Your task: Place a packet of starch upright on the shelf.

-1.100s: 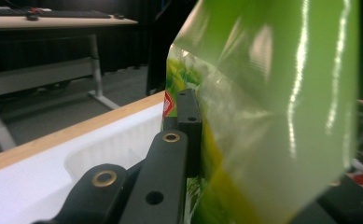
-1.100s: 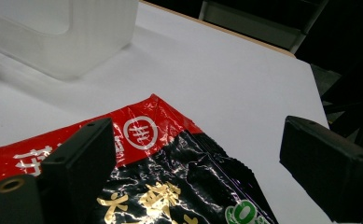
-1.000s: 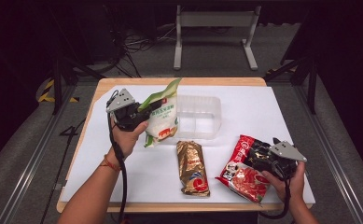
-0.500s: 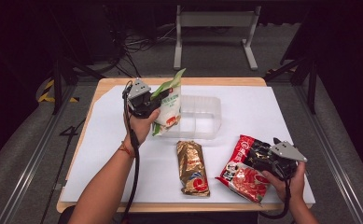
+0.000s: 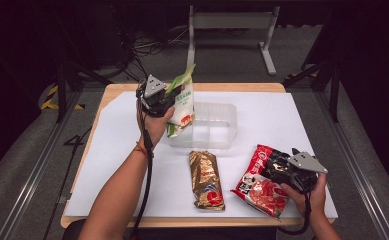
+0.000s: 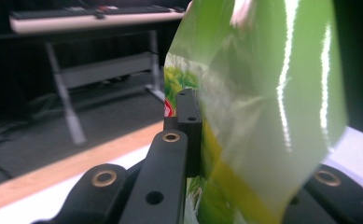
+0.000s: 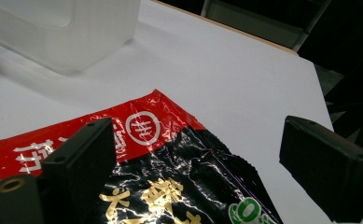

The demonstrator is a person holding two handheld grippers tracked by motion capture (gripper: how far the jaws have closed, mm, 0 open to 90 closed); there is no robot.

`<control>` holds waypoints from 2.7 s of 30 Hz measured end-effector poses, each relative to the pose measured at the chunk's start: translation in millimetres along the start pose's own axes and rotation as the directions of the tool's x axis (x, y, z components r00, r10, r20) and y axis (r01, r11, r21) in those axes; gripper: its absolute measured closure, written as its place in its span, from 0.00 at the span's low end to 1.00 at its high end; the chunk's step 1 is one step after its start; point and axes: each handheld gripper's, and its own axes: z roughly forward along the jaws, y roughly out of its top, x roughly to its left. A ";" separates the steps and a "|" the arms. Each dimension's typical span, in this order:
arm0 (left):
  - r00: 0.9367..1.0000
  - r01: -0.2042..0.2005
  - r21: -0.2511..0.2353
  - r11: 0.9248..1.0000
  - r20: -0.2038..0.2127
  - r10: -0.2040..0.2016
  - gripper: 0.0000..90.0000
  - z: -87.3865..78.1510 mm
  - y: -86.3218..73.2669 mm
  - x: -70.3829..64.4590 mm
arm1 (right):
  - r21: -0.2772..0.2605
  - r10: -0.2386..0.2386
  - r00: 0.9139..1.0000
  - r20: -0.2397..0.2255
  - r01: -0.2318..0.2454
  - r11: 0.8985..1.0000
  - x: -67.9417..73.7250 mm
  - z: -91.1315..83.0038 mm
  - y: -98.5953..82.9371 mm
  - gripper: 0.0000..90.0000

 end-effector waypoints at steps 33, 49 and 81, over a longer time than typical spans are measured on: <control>0.992 0.015 0.092 0.996 0.126 -0.027 0.94 12.4 -43.7 4.6 | 0.014 -0.022 1.000 -0.008 0.022 1.000 3.2 2.4 -1.3 0.13; 0.983 -0.014 0.095 0.995 0.185 -0.003 0.91 -4.6 -51.0 6.5 | 0.024 -0.019 1.000 -0.018 0.020 1.000 2.3 4.0 -2.4 0.13; 0.967 -0.103 0.170 0.980 0.249 0.058 0.85 -33.9 -65.4 5.5 | 0.036 -0.027 1.000 -0.012 0.027 0.999 2.0 -2.1 -6.0 0.13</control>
